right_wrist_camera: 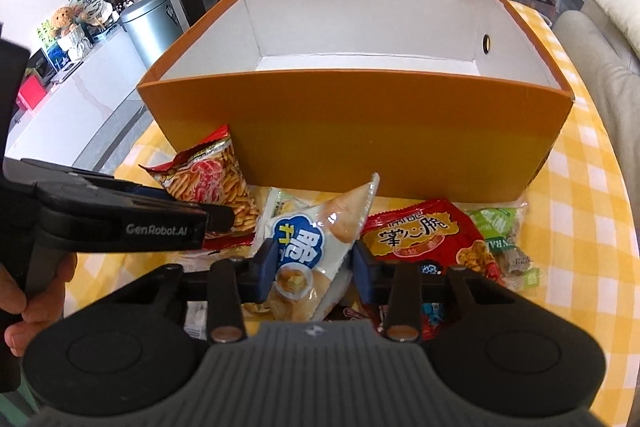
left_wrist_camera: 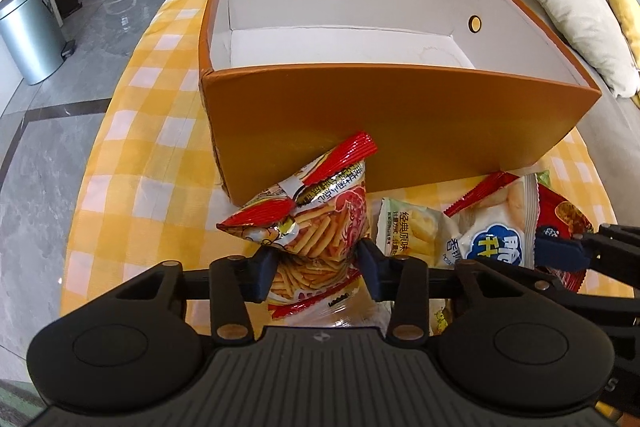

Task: Organize snacks
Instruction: 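Lift both bags over the box rim and lower them inside with both tools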

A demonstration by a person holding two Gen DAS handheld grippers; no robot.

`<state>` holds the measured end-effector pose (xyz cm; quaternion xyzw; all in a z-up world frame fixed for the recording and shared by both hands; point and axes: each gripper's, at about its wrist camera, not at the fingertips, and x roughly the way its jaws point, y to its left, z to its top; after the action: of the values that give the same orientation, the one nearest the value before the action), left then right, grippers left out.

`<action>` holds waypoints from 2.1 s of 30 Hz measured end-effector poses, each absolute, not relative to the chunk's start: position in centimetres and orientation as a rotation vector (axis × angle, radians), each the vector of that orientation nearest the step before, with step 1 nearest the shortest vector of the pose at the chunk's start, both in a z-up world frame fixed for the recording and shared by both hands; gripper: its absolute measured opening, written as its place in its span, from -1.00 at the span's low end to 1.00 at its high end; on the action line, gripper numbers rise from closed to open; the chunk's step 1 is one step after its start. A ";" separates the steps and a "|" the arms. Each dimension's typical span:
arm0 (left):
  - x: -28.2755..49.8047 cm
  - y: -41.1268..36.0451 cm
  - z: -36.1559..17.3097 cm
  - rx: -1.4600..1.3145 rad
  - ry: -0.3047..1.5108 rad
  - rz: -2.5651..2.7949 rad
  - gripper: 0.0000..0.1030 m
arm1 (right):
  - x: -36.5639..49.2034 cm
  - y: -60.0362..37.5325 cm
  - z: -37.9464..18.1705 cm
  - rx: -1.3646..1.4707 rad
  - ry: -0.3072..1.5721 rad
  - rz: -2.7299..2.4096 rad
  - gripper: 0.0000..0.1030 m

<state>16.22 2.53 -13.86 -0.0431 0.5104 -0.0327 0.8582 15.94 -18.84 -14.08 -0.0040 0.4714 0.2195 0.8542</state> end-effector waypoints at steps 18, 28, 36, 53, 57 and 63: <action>12.3 2.5 -9.3 -0.116 1.010 -0.048 -0.32 | 13.7 -20.3 -9.6 0.079 0.929 0.485 -0.51; 9.9 1.8 -5.7 -0.136 0.925 -0.086 -0.32 | 12.0 -22.5 -6.6 0.095 0.868 0.424 -0.54; 9.3 1.3 -3.0 -0.125 0.855 -0.119 -0.33 | 10.6 -24.4 -4.5 0.140 0.818 0.393 -0.56; 13.4 0.7 1.6 -0.017 0.754 -0.185 -0.33 | 13.2 -25.0 0.6 0.082 0.692 0.384 -0.58; 15.3 1.0 2.0 -0.005 0.757 -0.184 -0.33 | 15.5 -24.3 1.3 0.058 0.670 0.387 -0.58; 18.0 1.6 2.0 0.009 0.779 -0.183 -0.33 | 19.5 -23.1 1.6 0.035 0.652 0.366 -0.59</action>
<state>18.00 1.57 1.96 0.0044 0.3790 -0.0889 0.9211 19.45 -23.08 1.57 0.0171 0.3187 0.1788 0.9307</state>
